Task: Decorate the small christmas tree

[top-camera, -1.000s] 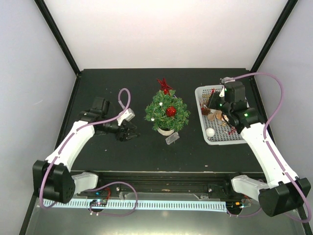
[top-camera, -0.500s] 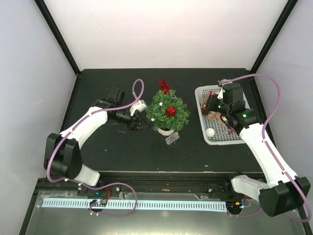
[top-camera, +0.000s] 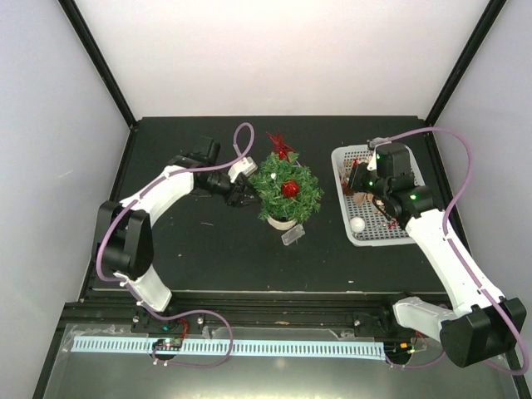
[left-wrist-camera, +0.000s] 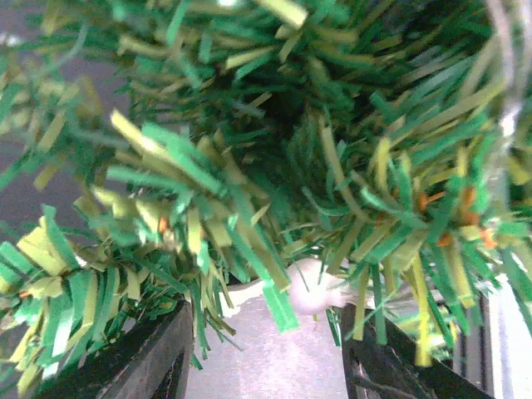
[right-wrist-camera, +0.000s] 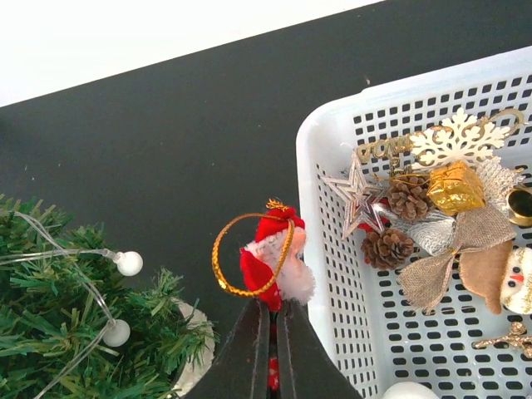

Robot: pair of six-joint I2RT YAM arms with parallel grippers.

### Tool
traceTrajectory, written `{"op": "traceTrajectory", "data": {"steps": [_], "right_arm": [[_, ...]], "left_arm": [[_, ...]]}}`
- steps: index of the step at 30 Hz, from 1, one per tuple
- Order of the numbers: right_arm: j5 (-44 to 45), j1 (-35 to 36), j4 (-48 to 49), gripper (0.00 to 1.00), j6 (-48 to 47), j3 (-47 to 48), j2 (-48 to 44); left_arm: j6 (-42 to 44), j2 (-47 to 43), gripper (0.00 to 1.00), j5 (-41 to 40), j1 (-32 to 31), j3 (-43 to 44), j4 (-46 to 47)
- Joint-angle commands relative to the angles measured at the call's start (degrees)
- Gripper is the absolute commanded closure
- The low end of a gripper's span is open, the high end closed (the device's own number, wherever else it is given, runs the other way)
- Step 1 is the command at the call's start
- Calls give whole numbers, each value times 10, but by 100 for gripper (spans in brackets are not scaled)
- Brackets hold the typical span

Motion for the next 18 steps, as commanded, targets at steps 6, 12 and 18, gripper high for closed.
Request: {"op": "traceTrajectory", "data": {"steps": [6, 12, 18], "right_arm": [[-11, 4, 14, 99, -11, -9, -10], [-16, 5, 22, 99, -9, -19, -13], [-30, 12, 26, 99, -4, -19, -13]], "left_arm": [[3, 32, 48, -74, 6, 55, 46], [-2, 50, 47, -109, 12, 89, 59], [5, 75, 46, -144, 20, 135, 66]]}}
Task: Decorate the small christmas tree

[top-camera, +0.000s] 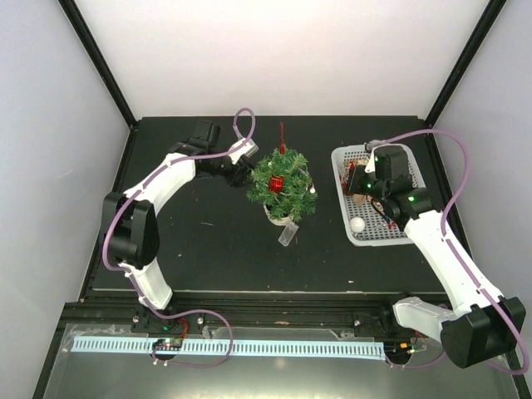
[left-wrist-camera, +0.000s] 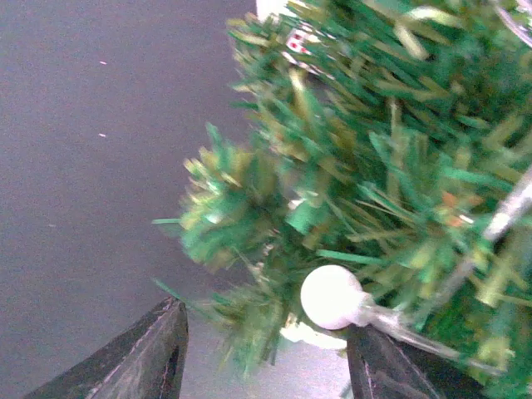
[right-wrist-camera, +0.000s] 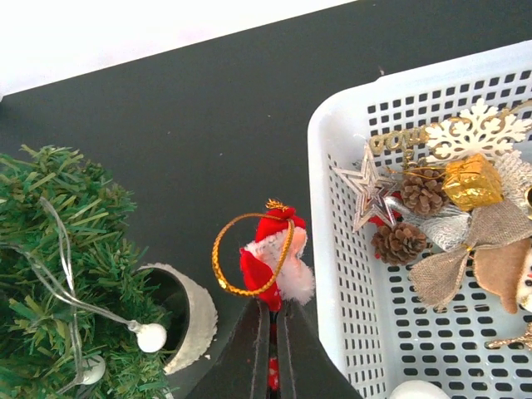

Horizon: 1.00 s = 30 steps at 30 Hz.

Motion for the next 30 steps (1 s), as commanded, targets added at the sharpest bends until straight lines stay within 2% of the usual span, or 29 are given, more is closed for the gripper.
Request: {"op": "traceTrajectory", "data": {"steps": [1, 6, 11, 16, 19, 25, 30], "right_arm": [[-18, 14, 15, 99, 2, -1, -11], [-23, 53, 14, 99, -10, 10, -11], [-71, 71, 37, 99, -20, 5, -33], [-165, 76, 68, 99, -28, -5, -45], [-200, 89, 87, 99, -31, -7, -44], [-182, 108, 99, 99, -25, -3, -8], [-161, 108, 126, 99, -6, -13, 24]], "left_arm": [[11, 22, 46, -43, 7, 49, 21], [31, 46, 45, -74, 8, 93, 18], [19, 63, 45, -89, 15, 130, 18], [13, 49, 32, -29, 30, 124, -5], [20, 27, 28, -13, 33, 103, -19], [17, -37, 21, -9, 48, 47, -34], [26, -128, 14, -10, 60, -14, -53]]}}
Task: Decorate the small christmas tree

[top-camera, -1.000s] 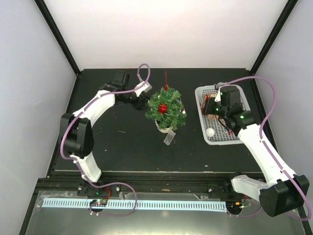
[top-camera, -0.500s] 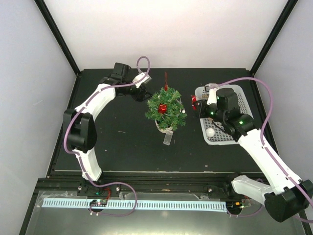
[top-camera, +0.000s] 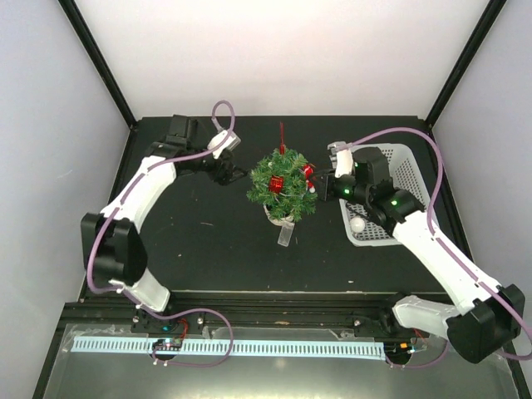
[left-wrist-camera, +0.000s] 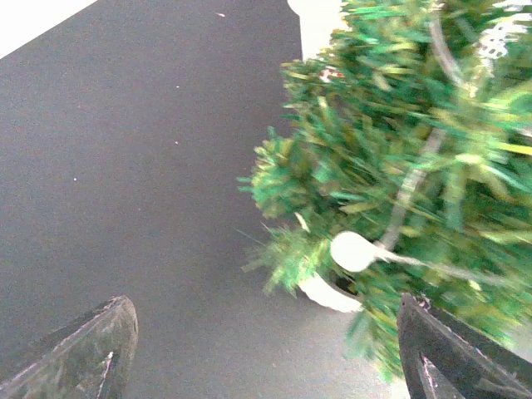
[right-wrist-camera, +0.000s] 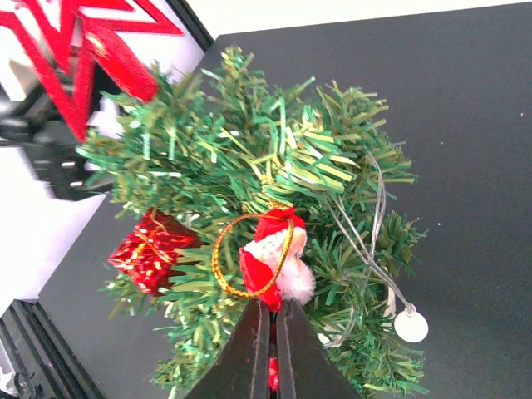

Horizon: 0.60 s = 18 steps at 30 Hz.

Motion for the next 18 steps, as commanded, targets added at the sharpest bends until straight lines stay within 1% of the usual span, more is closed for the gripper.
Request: {"op": "traceTrajectory", "data": {"steps": [1, 5, 10, 14, 18], "right_arm": [[10, 3, 37, 99, 12, -11, 22], [10, 3, 50, 99, 15, -16, 37], [1, 3, 66, 99, 21, -24, 56], [-2, 7, 76, 99, 26, -21, 77], [-4, 16, 80, 99, 26, -17, 95]], "left_arm": [[12, -93, 13, 15, 12, -43, -32], [3, -176, 11, 12, 17, -98, -41], [1, -257, 8, 23, 20, -160, -46], [6, -291, 7, 22, 24, -184, -55], [17, -307, 6, 28, 27, -190, -76]]}}
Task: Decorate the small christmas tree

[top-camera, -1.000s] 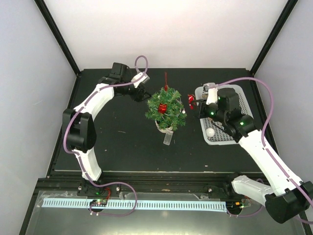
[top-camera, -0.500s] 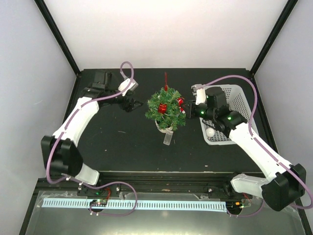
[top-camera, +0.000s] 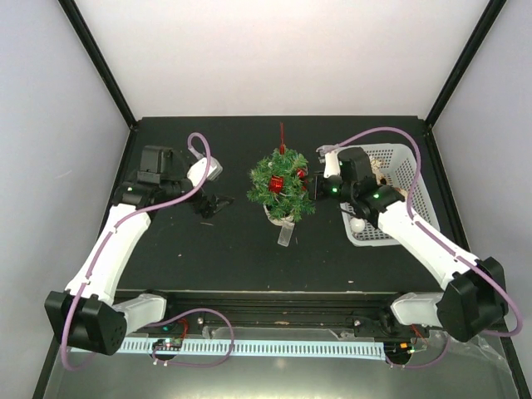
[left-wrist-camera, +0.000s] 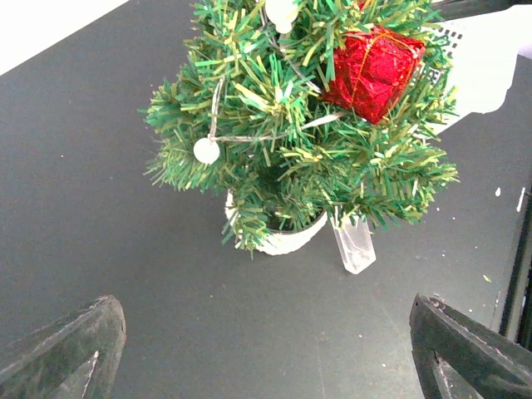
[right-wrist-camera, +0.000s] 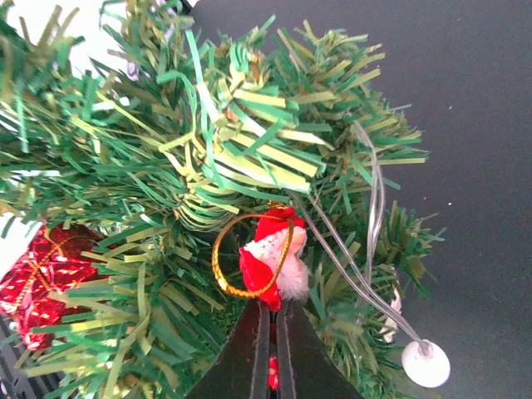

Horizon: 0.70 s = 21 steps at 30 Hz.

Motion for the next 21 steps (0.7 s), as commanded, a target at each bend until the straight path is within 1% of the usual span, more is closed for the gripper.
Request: {"op": "traceTrajectory", "data": {"steps": [1, 4, 5, 8, 9, 10, 12, 13, 14, 17, 21], "right_arm": [[-4, 14, 20, 99, 4, 4, 16], [14, 26, -1, 98, -6, 13, 12], [22, 28, -8, 95, -9, 15, 8], [42, 29, -30, 76, -16, 20, -12], [48, 29, -39, 67, -19, 23, -19], [53, 29, -48, 62, -23, 27, -25], [61, 28, -62, 57, -31, 34, -34], [66, 29, -67, 55, -33, 37, -38], [71, 29, -73, 53, -34, 40, -40], [85, 29, -83, 52, -36, 46, -48], [124, 28, -98, 51, -23, 55, -54]], "left_arm": [[17, -19, 6, 19, 8, -4, -31], [22, -25, 6, 16, 11, -5, -39], [23, -27, 6, 15, 11, -5, -41], [23, -31, 6, 10, 13, -7, -43], [23, -31, 5, 10, 13, -8, -43], [21, -30, 5, 10, 13, -9, -43], [18, -30, 5, 12, 13, -14, -38], [21, -29, 4, 15, 13, -17, -34], [25, -28, 2, 21, 13, -23, -30], [18, -21, 1, 21, 12, -34, -7], [0, 7, 1, -17, -2, -37, 41]]}}
